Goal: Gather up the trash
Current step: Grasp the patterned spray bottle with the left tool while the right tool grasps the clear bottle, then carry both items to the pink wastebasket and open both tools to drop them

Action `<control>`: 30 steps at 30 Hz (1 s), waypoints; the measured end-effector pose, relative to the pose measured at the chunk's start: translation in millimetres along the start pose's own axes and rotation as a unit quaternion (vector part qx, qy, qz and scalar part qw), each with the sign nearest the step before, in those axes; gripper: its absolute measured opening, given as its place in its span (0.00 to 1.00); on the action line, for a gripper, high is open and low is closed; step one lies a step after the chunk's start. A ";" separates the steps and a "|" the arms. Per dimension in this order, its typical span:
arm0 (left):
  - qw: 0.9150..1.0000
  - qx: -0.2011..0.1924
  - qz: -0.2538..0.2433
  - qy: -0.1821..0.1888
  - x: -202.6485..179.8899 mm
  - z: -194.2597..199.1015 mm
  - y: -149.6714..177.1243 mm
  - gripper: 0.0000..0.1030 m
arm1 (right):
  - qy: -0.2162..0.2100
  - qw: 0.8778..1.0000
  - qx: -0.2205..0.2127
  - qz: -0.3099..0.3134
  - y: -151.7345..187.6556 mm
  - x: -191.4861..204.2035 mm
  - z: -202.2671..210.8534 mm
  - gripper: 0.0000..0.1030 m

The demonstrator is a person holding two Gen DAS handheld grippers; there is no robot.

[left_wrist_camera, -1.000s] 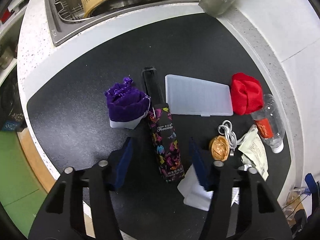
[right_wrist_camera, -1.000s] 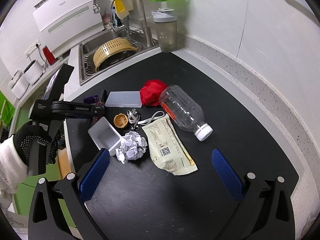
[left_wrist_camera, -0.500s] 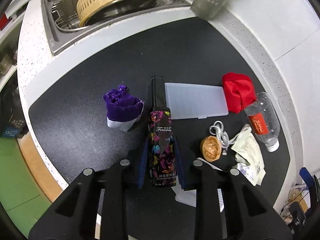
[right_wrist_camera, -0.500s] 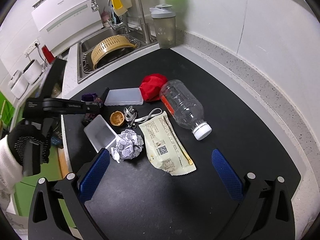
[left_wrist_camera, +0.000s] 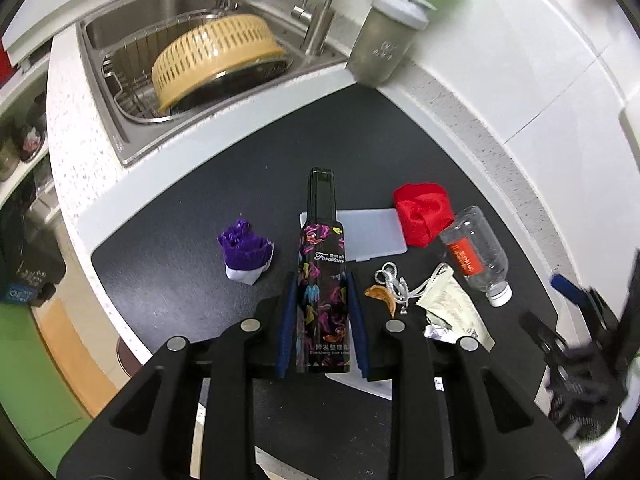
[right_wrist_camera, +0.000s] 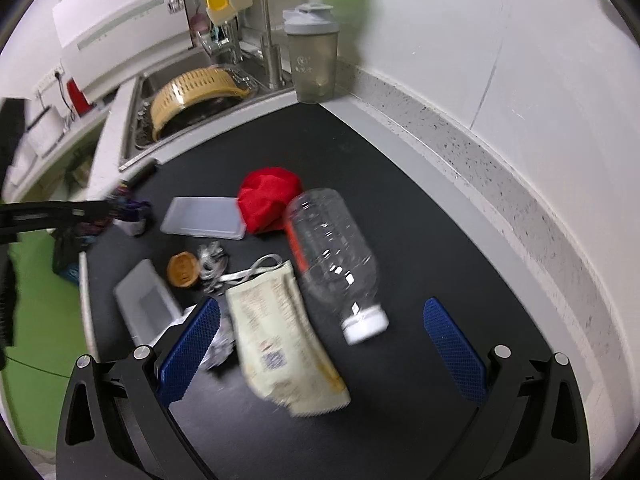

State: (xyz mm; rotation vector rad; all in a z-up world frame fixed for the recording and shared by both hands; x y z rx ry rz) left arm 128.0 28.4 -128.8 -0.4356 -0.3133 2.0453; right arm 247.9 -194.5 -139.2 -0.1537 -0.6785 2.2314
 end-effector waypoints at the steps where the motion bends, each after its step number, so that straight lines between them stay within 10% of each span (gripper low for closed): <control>1: 1.000 -0.005 -0.004 -0.001 0.9 4.5 0.7 0.24 | 0.004 1.000 0.006 0.007 -4.3 -2.3 -7.1 0.95; 12: 1.000 -0.019 -0.014 -0.004 -0.3 16.8 -0.9 0.24 | 0.002 0.996 0.060 0.066 -33.7 -14.1 -70.7 0.94; 17: 1.000 -0.021 -0.011 -0.005 1.4 18.1 -1.5 0.24 | -0.010 0.994 0.091 0.068 -35.6 -19.5 -95.4 0.58; 30: 0.999 -0.032 -0.019 -0.002 5.4 30.3 -0.3 0.24 | -0.024 0.998 0.040 0.041 -34.7 -19.3 -53.5 0.57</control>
Point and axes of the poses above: each gripper's, at about its wrist camera, not at the fingertips, and z roughly against the way its jaws point, x to its left, y to its underside, the point moved 3 cm from there along -z, roughly the way its jaws point, and after that the axes turned 7 degrees about -y, right-handed, at the moved point
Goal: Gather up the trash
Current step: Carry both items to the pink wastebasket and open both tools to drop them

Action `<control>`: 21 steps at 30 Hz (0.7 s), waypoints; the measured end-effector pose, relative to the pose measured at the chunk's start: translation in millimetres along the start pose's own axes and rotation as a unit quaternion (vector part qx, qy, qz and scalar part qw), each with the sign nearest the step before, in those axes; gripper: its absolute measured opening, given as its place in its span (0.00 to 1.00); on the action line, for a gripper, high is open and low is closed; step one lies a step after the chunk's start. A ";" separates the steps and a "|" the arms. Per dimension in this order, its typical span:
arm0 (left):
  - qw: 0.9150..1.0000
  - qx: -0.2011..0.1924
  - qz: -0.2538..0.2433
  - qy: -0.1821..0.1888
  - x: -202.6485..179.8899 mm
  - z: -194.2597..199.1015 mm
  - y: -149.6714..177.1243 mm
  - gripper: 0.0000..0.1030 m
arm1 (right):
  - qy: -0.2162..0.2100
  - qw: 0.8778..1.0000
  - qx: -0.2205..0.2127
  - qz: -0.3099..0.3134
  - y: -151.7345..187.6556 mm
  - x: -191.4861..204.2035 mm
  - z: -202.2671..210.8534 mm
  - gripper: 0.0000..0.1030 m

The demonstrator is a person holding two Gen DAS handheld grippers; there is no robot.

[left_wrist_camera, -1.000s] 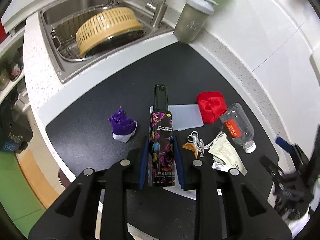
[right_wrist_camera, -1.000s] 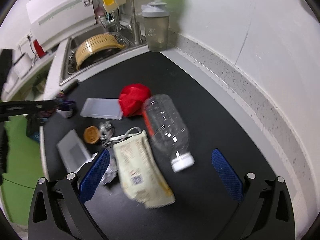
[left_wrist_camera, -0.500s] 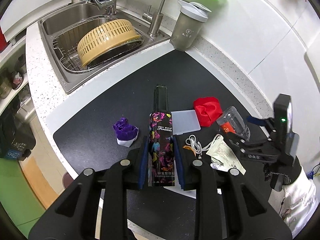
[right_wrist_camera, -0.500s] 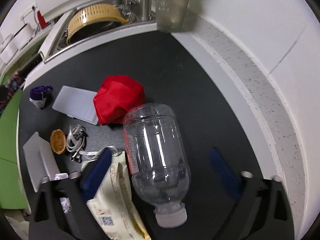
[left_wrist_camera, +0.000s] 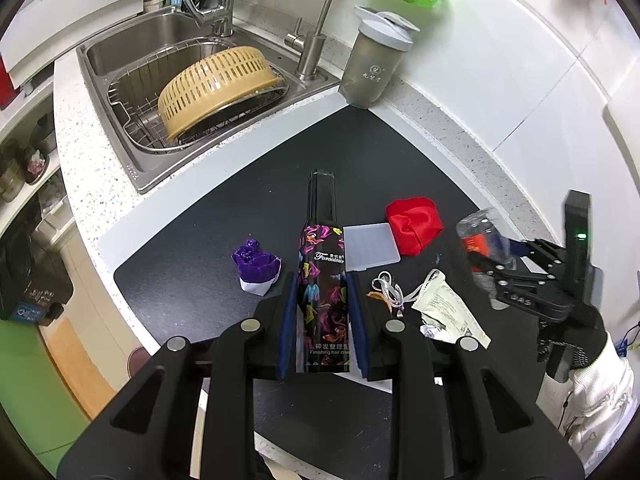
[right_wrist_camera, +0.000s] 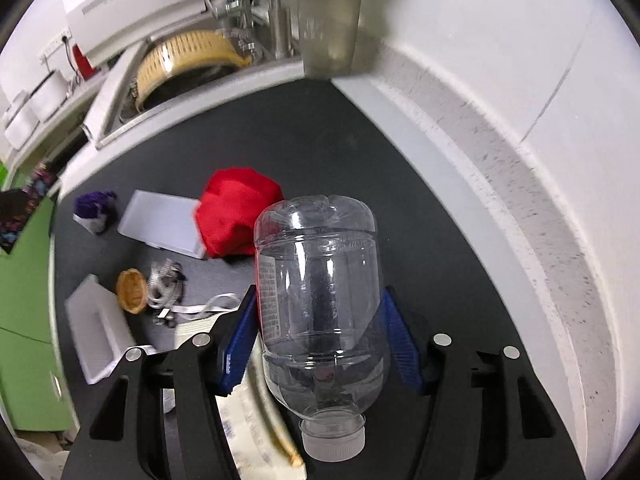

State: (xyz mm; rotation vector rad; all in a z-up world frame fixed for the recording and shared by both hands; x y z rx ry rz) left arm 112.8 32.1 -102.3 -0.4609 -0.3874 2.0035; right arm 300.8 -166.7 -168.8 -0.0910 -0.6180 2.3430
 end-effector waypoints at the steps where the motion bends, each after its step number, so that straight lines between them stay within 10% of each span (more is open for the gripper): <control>1: 1.000 -0.003 -0.002 0.000 0.9 3.8 0.4 0.24 | -0.002 1.000 -0.011 -0.001 -0.1 4.6 11.7 0.57; 13: 0.998 -0.057 -0.019 -0.017 41.0 77.6 26.4 0.24 | -0.072 0.988 -0.125 0.063 -11.5 130.6 114.4 0.57; 21: 0.995 -0.072 0.022 -0.062 127.2 115.5 81.3 0.24 | -0.157 0.971 -0.126 0.131 -17.9 257.1 100.9 0.57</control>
Point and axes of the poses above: each gripper's, at about its wrist camera, not at the fingertips, and z roughly against the way its jaws point, x to its left, y to its underside, the point moved 3 cm from there along -z, roughly the way its jaws point, and after that the axes turned 7 degrees about -y, right-handed, at the moved point
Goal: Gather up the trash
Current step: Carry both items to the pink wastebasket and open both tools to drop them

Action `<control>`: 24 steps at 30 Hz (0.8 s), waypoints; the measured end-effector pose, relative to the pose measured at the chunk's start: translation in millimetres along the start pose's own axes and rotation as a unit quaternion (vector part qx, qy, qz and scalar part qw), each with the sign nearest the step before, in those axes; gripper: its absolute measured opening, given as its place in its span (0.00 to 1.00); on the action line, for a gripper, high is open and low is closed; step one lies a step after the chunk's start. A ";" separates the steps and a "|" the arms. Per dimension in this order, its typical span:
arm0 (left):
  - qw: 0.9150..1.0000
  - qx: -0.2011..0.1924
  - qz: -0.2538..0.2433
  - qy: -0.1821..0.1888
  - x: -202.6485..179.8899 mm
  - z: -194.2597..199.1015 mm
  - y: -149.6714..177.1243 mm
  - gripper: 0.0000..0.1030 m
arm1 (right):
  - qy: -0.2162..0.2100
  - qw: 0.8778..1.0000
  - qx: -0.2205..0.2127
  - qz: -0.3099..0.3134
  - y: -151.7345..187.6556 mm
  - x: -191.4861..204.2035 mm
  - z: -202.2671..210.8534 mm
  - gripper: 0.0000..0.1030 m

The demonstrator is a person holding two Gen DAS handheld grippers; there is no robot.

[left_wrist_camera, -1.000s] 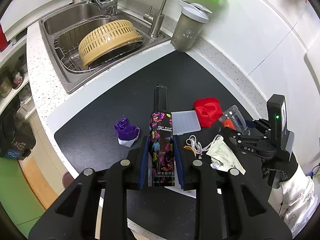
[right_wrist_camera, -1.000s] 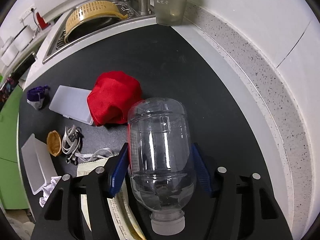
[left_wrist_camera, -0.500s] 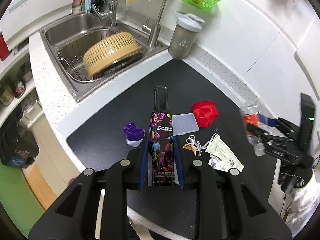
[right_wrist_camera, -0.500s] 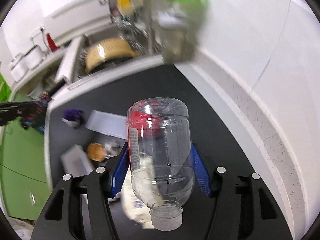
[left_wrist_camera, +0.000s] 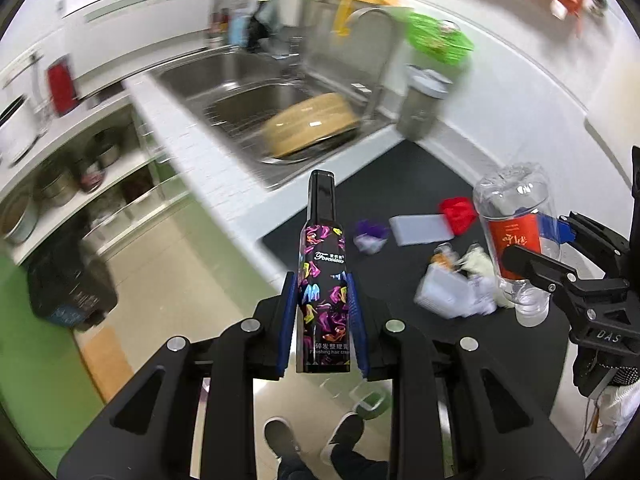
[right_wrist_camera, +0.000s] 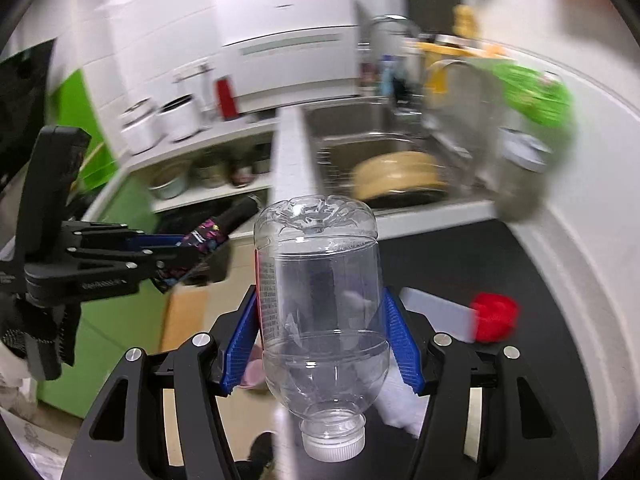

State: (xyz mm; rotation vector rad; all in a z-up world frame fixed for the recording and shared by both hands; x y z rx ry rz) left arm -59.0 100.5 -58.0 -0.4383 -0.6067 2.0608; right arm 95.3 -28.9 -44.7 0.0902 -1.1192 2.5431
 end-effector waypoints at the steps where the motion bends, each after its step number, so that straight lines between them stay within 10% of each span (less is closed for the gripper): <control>1: 1.000 0.001 0.008 -0.005 12.3 1.8 8.1 0.24 | -0.009 1.000 0.004 0.003 -1.4 9.2 -7.5 0.57; 12: 0.989 0.054 0.121 -0.058 161.8 -39.3 102.8 0.24 | -0.100 0.989 0.092 0.059 13.5 147.3 -151.1 0.57; 24: 0.963 0.162 0.211 -0.053 265.4 -249.8 262.2 0.24 | -0.122 0.967 0.211 0.075 137.3 171.1 -380.5 0.57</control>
Point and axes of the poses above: each gripper's, at about its wrist camera, not at the fingertips, and z roughly against the way its jaws point, x to its left, y to its underside, the point moved 3 cm from there along -z, roughly the way its jaws point, and after that the axes turned 7 degrees about -y, right-handed, at the moved point
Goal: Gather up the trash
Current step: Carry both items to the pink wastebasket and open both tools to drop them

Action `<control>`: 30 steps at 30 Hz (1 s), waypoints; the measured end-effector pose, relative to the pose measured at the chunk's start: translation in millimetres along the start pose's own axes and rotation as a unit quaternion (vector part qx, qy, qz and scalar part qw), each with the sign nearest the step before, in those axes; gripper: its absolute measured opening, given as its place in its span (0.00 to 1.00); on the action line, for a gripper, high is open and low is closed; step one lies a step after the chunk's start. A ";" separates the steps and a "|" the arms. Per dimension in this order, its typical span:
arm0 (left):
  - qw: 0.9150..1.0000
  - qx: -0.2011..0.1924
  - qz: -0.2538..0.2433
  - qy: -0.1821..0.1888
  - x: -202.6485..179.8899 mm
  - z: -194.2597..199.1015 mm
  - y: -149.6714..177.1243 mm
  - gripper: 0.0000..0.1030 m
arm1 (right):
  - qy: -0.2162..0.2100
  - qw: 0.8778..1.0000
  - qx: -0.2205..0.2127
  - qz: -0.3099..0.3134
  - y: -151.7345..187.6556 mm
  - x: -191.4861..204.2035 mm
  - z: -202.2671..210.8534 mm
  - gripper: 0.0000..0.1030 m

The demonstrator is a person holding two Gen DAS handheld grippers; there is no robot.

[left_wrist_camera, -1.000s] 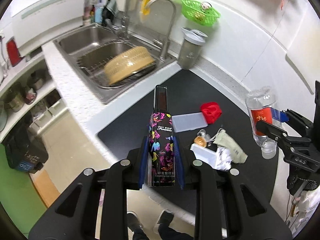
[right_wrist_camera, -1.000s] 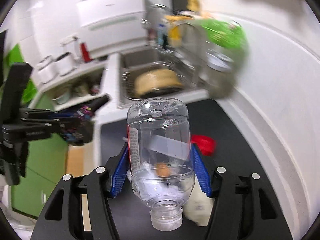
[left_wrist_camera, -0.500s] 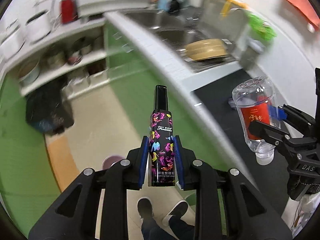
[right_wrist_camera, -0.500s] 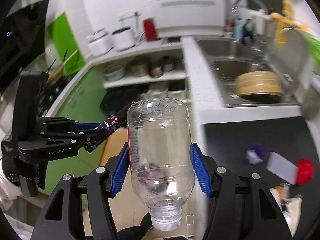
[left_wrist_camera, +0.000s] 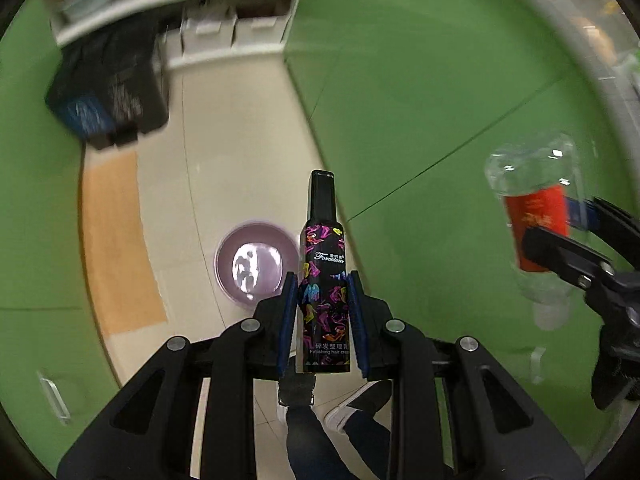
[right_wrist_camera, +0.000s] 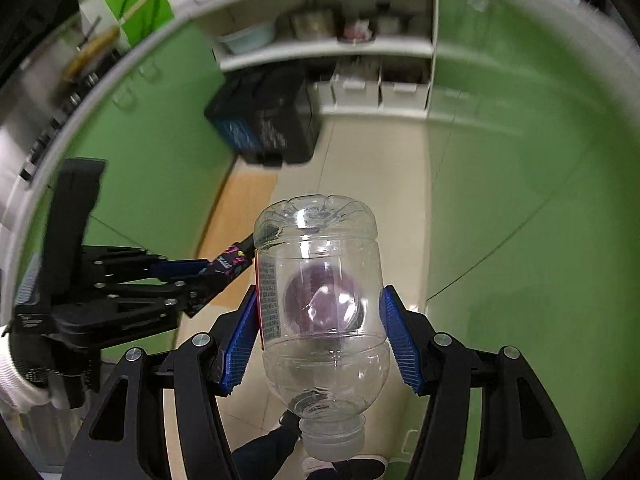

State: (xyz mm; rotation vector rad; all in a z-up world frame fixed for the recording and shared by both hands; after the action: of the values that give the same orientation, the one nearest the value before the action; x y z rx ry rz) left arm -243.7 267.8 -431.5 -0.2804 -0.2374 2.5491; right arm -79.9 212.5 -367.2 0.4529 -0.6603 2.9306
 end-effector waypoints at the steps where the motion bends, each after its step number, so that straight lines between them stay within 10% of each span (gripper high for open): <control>1: 1.000 0.010 0.006 -0.002 9.3 -28.5 3.1 0.24 | -0.001 1.000 0.006 0.000 4.4 -4.0 -15.8 0.57; 11: 0.998 0.058 0.038 -0.001 53.3 -192.1 14.2 0.29 | -0.009 0.998 0.051 -0.019 39.1 -47.7 -143.9 0.57; 14: 0.998 0.048 0.043 0.005 60.9 -216.6 12.8 0.88 | -0.009 0.998 0.059 -0.020 38.9 -57.8 -164.9 0.57; 15: 0.998 0.043 0.049 0.010 62.7 -220.0 11.4 0.92 | -0.009 0.998 0.063 -0.020 39.2 -59.7 -173.0 0.57; 30: 0.993 0.007 0.116 0.001 127.5 -207.5 5.3 0.97 | -0.048 0.991 0.120 0.013 42.5 -45.5 -286.6 0.57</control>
State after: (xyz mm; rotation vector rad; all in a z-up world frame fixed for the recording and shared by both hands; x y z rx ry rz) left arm -299.7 356.2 -651.5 -0.3224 -0.1970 2.7790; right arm -119.4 296.9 -645.2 0.6168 -0.3248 3.0426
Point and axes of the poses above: each gripper's, at about its wrist camera, not at the fingertips, and z roughly against the way its jaws point, x to its left, y to its underside, the point moved 3 cm from there along -z, roughly the way its jaws point, and after that the axes turned 7 degrees about -y, right-handed, at the moved point
